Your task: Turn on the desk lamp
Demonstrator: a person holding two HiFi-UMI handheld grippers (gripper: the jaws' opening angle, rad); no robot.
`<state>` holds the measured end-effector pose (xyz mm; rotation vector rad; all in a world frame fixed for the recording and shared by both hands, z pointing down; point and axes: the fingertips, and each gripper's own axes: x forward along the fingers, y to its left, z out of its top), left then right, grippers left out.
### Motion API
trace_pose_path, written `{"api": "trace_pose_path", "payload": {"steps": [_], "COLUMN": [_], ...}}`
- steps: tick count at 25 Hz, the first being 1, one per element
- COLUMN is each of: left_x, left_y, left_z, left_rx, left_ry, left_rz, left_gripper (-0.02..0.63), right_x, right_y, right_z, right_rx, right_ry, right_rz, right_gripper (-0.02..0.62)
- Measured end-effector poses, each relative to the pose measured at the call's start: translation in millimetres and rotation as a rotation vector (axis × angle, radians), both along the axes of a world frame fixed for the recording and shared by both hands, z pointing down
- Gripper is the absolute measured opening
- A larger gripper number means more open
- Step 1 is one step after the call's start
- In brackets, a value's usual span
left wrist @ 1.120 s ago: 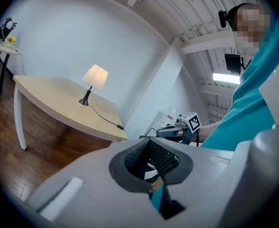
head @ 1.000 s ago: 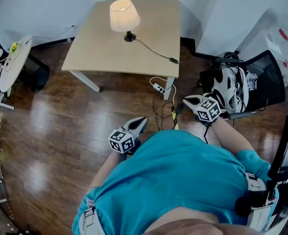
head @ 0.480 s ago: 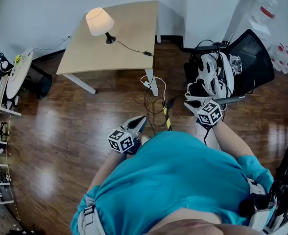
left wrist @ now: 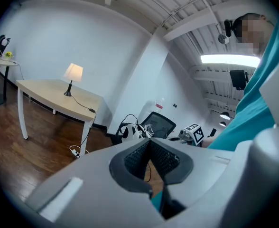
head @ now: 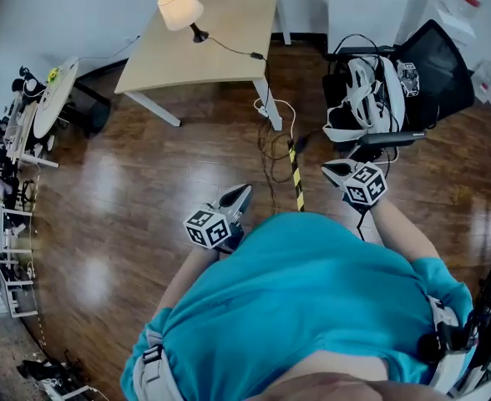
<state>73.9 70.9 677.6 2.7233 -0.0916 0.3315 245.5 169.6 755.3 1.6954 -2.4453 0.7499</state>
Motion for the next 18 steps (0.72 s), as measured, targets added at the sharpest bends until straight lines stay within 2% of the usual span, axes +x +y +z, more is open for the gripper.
{"api": "trace_pose_path", "payload": {"steps": [6,11,13,18], "left_x": [-94.5,-191.8,-224.3,-275.6], "left_y": [-15.6,-36.0,-44.4,-42.1], "left_z": [-22.2,-11.2,-4.2,-0.6], "left_rx": [-0.018,-0.032,-0.054,-0.102], "left_ry": [0.056,0.042,0.034,0.056], "left_rz": [0.080,0.187,0.204,0.224], "left_gripper": [0.001,0.000,0.002,0.000], "right_x": [-95.4,-196.0,-232.2,-275.8], "right_y": [0.0,-12.8,-8.3,28.6], "right_z": [-37.7,-44.3,-41.4,-53.0], "right_rx": [-0.035,-0.064,-0.090,-0.139], "right_ry": [0.039,0.003,0.001,0.034], "right_rz": [0.085,0.191,0.211,0.277], "right_gripper": [0.002,0.003,0.003,0.002]}}
